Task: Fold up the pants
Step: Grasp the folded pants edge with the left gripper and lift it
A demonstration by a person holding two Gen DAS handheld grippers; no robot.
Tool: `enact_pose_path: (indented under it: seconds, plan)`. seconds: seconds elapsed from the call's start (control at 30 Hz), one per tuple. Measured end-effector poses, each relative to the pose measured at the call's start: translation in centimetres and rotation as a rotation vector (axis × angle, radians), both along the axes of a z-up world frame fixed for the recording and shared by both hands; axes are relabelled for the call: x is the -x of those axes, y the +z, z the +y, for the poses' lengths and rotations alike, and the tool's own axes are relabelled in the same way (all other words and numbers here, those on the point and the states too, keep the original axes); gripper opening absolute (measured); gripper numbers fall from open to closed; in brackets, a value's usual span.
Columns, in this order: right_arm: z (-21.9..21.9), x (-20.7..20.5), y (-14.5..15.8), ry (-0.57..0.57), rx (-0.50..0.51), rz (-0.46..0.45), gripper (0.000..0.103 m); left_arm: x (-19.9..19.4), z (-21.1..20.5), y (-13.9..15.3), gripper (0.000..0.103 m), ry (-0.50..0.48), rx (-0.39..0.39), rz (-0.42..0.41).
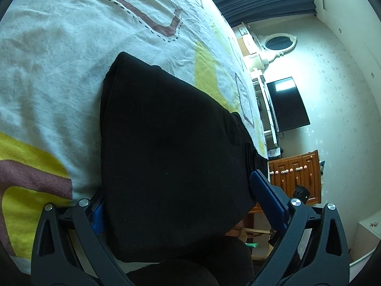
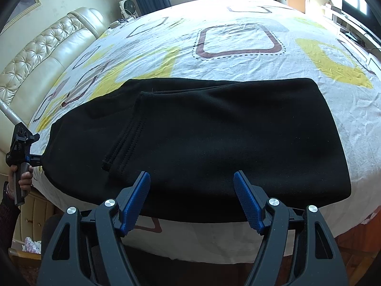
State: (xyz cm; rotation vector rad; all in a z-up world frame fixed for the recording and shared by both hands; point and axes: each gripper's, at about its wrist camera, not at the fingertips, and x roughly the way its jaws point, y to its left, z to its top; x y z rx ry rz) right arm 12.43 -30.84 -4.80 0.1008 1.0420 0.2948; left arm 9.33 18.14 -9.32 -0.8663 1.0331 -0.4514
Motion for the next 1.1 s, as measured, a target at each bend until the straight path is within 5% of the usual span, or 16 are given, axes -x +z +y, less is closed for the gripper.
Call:
enact_pose_path:
  seconds: [0.17, 0.33, 0.4, 0.43, 0.47, 0.7, 0.87, 1.1]
  plan:
    - [-0.1, -0.1, -0.1, 0.002, -0.005, 0.002, 0.072, 0.6, -0.9, 0.4, 0.1, -0.041, -0.082, -0.038]
    - [0.1, 0.0, -0.2, 0.01, -0.001, -0.001, 0.075, 0.4, 0.2, 0.2, 0.099, 0.023, -0.014, 0.01]
    - [0.1, 0.1, -0.2, 0.009, -0.002, -0.002, 0.075, 0.4, 0.1, 0.3, 0.075, 0.028, -0.057, 0.031]
    - [0.1, 0.1, -0.2, 0.009, -0.002, -0.002, 0.075, 0.5, 0.1, 0.0, 0.041, 0.031, -0.077, 0.052]
    - [0.1, 0.1, -0.2, 0.009, -0.002, -0.002, 0.075, 0.6, 0.2, -0.4, 0.017, 0.033, -0.089, 0.076]
    - [0.2, 0.2, -0.2, 0.01, 0.003, -0.006, 0.075, 1.3, -0.2, 1.6, 0.015, 0.058, -0.093, 0.024]
    - [0.0, 0.2, -0.1, -0.001, -0.01, -0.004, 0.075, 0.9, -3.0, 7.9, 0.015, 0.002, -0.101, -0.113]
    - [-0.7, 0.1, 0.3, -0.032, -0.031, -0.013, 0.075, -0.9, -12.7, 15.8, 0.015, -0.145, -0.157, -0.25]
